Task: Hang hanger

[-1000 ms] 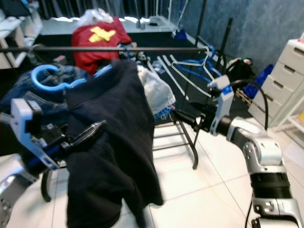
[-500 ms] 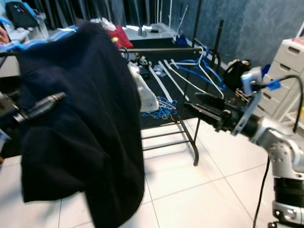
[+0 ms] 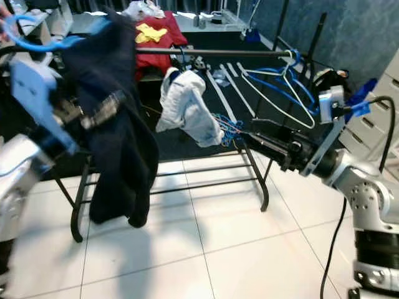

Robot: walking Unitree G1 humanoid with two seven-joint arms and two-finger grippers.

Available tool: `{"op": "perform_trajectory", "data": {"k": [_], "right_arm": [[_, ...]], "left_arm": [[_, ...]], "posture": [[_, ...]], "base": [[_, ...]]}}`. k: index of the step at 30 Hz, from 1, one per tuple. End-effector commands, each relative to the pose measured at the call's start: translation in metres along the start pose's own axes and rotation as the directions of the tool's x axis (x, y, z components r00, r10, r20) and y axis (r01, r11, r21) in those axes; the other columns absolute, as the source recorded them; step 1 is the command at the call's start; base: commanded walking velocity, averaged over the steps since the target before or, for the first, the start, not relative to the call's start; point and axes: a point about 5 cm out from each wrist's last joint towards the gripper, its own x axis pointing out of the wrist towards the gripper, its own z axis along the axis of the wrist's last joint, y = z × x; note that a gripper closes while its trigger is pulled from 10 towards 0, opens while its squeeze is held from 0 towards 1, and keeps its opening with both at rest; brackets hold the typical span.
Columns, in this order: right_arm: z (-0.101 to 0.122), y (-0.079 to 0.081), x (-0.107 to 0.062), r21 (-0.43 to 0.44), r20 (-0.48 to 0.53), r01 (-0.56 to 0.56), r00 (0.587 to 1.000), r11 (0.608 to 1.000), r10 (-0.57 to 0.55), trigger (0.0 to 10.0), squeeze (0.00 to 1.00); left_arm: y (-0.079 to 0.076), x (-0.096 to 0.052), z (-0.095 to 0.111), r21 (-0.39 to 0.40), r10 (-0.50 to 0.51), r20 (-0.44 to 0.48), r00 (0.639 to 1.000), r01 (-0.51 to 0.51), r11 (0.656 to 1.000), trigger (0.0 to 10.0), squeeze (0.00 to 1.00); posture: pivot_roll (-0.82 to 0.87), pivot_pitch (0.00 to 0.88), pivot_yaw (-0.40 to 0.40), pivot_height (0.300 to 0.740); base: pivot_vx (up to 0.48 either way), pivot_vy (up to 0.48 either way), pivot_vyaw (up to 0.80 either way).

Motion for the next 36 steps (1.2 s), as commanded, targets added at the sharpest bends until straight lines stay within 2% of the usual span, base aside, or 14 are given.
{"op": "perform_trajectory", "data": {"k": [1,3,4,7,9,11,12,13,16,18,20,22,28,36], "right_arm": [[0.006,0.001,-0.010,-0.028,-0.016,-0.002,1.000,1.000,0.002,10.0,0.00],[0.006,0.001,-0.010,-0.028,-0.016,-0.002,1.000,1.000,0.002,10.0,0.00],[0.010,0.002,-0.017,-0.034,-0.027,-0.008,1.000,0.999,0.007,10.0,0.00],[0.013,0.004,-0.025,-0.037,-0.040,-0.027,0.999,0.999,0.026,10.0,0.00],[0.019,0.008,-0.040,-0.044,-0.067,-0.070,0.996,0.997,0.067,10.0,0.00],[0.019,0.008,-0.040,-0.044,-0.067,-0.070,0.996,0.997,0.067,10.0,0.00],[0.023,0.010,-0.047,-0.056,-0.080,-0.095,0.993,0.994,0.090,10.0,0.00],[0.029,0.013,-0.054,-0.069,-0.086,-0.119,0.990,0.991,0.113,10.0,0.00],[0.032,0.014,-0.058,-0.077,-0.089,-0.135,0.988,0.988,0.128,10.0,0.00],[0.040,0.015,-0.064,-0.100,-0.107,-0.160,0.983,0.982,0.150,10.0,0.00],[0.040,0.015,-0.064,-0.100,-0.107,-0.160,0.983,0.982,0.150,10.0,0.00],[0.048,0.013,-0.071,-0.136,-0.113,-0.164,0.982,0.977,0.150,10.0,0.00],[0.061,0.017,-0.069,-0.152,-0.083,-0.238,0.970,0.959,0.228,10.0,0.00],[0.047,0.026,-0.045,-0.075,-0.117,-0.396,0.915,0.915,0.386,10.0,0.00]], "left_arm": [[0.007,-0.019,0.012,0.068,-0.153,-0.006,0.988,0.154,0.986,10.0,0.00],[0.007,-0.019,0.012,0.068,-0.153,-0.006,0.988,0.154,0.986,10.0,0.00],[0.009,-0.034,0.019,0.057,-0.268,-0.052,0.962,0.271,0.961,10.0,0.00],[0.016,-0.041,0.027,0.087,-0.314,-0.079,0.946,0.321,0.943,10.0,0.00],[0.029,-0.053,0.056,0.128,-0.376,-0.017,0.926,0.375,0.918,10.0,0.00],[0.029,-0.053,0.056,0.128,-0.376,-0.017,0.926,0.375,0.918,10.0,0.00],[0.033,-0.057,0.073,0.143,-0.402,0.042,0.915,0.393,0.908,10.0,0.00],[0.030,-0.061,0.088,0.141,-0.463,0.104,0.880,0.447,0.883,10.0,0.00],[0.029,-0.063,0.096,0.147,-0.508,0.135,0.850,0.490,0.859,10.0,0.00],[0.023,-0.063,0.106,0.147,-0.599,0.182,0.780,0.581,0.801,10.0,0.00],[0.023,-0.063,0.106,0.147,-0.599,0.182,0.780,0.581,0.801,10.0,0.00],[0.019,-0.066,0.106,0.111,-0.688,0.195,0.699,0.682,0.723,10.0,0.00],[0.010,-0.063,0.089,0.043,-0.755,0.145,0.640,0.758,0.651,10.0,0.00],[0.004,-0.053,0.092,0.060,-0.754,0.204,0.624,0.761,0.646,10.0,0.00]], "posture": [[-0.18,0.000,-0.031,0.740],[-0.18,0.000,-0.031,0.740],[-0.18,0.000,-0.029,0.740],[-0.18,0.000,-0.029,0.740],[-0.18,0.000,-0.028,0.740],[-0.18,0.000,-0.028,0.740],[-0.18,0.000,-0.028,0.740],[-0.18,0.000,-0.030,0.740],[-0.18,0.000,-0.030,0.740],[-0.18,0.000,-0.031,0.740],[-0.18,0.000,-0.031,0.740],[-0.17,0.000,-0.031,0.740],[-0.18,0.000,-0.030,0.740],[-0.18,0.000,-0.035,0.740]], "base": [[0.000,0.000,0.00],[0.000,0.000,0.00],[0.000,0.000,0.00],[0.000,0.000,0.00],[0.000,0.000,0.00],[0.000,0.000,0.00],[0.000,0.000,0.00],[0.000,0.000,0.00],[0.000,0.000,0.00],[0.000,0.000,0.00],[0.000,0.000,0.00],[0.000,0.000,0.00],[0.000,0.000,0.00],[0.000,0.000,0.00]]}}
